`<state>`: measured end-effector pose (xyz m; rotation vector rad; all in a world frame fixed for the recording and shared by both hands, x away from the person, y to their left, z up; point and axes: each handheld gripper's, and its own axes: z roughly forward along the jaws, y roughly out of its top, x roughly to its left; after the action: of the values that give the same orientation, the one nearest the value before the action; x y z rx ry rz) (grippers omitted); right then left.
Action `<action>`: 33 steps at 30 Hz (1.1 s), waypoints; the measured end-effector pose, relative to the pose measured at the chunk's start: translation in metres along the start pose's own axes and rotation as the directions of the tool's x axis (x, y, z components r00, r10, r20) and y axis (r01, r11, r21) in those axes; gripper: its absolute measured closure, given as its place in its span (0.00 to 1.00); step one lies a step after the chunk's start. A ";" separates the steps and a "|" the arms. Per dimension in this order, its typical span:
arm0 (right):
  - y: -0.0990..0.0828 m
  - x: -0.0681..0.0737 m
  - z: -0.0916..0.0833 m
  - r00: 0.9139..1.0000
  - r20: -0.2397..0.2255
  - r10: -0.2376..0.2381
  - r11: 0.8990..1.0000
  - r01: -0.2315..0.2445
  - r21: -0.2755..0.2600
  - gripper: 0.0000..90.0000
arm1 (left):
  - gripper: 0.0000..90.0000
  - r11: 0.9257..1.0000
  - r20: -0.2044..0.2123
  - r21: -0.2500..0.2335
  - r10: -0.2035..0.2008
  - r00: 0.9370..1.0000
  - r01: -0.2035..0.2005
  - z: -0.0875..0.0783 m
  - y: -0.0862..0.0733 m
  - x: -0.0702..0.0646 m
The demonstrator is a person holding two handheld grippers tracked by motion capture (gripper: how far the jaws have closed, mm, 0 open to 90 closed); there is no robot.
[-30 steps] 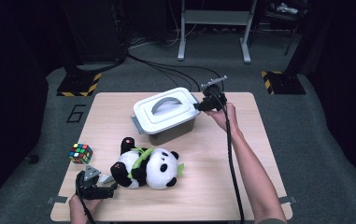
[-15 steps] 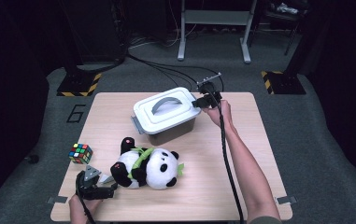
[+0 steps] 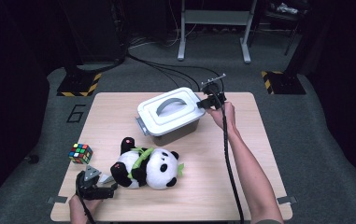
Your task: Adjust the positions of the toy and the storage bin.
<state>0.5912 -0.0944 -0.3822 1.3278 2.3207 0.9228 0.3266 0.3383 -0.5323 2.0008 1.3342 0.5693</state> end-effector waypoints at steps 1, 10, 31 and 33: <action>-0.002 -0.002 -0.002 1.000 0.007 0.007 1.000 -0.007 -0.003 0.74 | 0.00 1.000 0.000 0.000 0.000 1.000 0.000 0.000 0.000 0.000; -0.013 -0.014 -0.013 0.999 0.030 0.044 0.999 -0.044 0.003 0.74 | 0.00 1.000 0.000 0.000 0.000 1.000 0.000 0.000 0.000 0.000; -0.024 -0.039 -0.032 0.992 0.067 0.110 0.990 -0.103 -0.098 0.62 | 0.00 1.000 0.000 0.000 0.000 1.000 0.000 0.000 0.000 0.000; -0.025 -0.042 -0.032 0.990 0.081 0.113 0.990 -0.105 -0.097 0.62 | 0.00 1.000 0.000 0.001 0.000 1.000 0.000 0.000 0.000 0.000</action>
<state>0.5792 -0.1518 -0.3773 1.4391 2.1333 0.9735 0.3267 0.3383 -0.5323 2.0013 1.3344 0.5689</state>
